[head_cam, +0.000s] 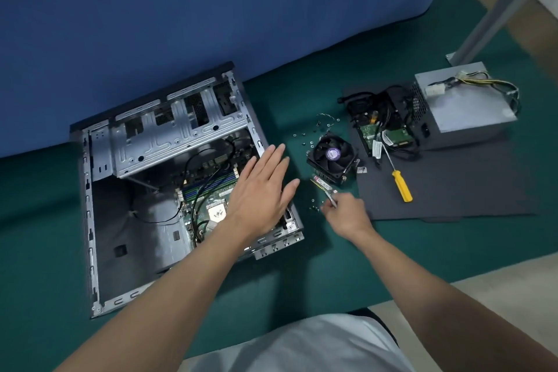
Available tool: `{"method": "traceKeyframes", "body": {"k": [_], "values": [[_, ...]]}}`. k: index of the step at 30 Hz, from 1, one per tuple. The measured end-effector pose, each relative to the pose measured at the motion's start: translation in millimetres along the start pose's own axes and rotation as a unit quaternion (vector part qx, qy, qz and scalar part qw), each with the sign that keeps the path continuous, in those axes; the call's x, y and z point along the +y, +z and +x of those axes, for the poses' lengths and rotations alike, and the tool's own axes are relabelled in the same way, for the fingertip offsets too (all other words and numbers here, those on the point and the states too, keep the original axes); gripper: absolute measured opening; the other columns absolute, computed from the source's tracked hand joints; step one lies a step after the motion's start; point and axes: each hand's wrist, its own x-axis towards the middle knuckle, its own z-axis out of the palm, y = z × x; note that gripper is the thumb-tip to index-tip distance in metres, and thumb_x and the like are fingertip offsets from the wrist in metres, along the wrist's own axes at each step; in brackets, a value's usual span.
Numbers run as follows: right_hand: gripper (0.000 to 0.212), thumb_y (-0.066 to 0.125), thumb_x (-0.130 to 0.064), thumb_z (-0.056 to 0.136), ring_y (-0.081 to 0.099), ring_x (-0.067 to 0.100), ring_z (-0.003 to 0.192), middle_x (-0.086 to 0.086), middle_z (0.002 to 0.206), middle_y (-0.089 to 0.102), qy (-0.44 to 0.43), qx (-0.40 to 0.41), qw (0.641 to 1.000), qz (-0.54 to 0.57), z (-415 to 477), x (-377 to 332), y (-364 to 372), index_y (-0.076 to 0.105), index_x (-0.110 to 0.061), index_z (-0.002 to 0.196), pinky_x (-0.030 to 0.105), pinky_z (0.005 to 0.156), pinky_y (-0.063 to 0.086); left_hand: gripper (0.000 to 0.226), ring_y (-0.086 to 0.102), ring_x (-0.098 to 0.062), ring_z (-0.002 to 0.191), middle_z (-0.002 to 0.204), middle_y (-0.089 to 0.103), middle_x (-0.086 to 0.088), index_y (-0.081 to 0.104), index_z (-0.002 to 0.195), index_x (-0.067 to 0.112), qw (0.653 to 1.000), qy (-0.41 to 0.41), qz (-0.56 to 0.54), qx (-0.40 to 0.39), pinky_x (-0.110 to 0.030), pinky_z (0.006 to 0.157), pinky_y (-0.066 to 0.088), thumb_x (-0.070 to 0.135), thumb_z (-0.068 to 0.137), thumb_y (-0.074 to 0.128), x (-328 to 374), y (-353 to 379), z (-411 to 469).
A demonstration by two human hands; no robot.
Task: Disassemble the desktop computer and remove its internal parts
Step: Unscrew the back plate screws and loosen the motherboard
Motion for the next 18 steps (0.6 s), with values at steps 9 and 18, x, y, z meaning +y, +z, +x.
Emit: {"method": "traceKeyframes", "body": {"k": [9,18], "values": [[0.028,0.046,-0.035,0.097,0.053,0.033,0.087,0.012,0.095,0.060,0.019,0.025,0.999,-0.036,13,6,13,0.059,-0.011,0.100,0.037,0.078,0.045,0.057,-0.007,-0.002,0.145,0.161,0.009,0.008,0.031,0.150,0.017,1.000,-0.010,-0.029,0.001,-0.022,0.113,-0.016,0.048,0.102,0.026,1,-1,0],[0.022,0.054,-0.015,0.093,0.063,0.032,0.097,0.012,0.108,0.063,-0.056,0.099,0.957,-0.265,-17,31,21,0.058,-0.005,0.112,0.038,0.073,0.050,0.059,-0.013,0.002,0.143,0.161,0.003,0.009,0.022,0.153,0.019,0.998,-0.019,-0.068,-0.003,-0.024,0.115,-0.013,0.049,0.102,0.024,-1,2,-3]]}}
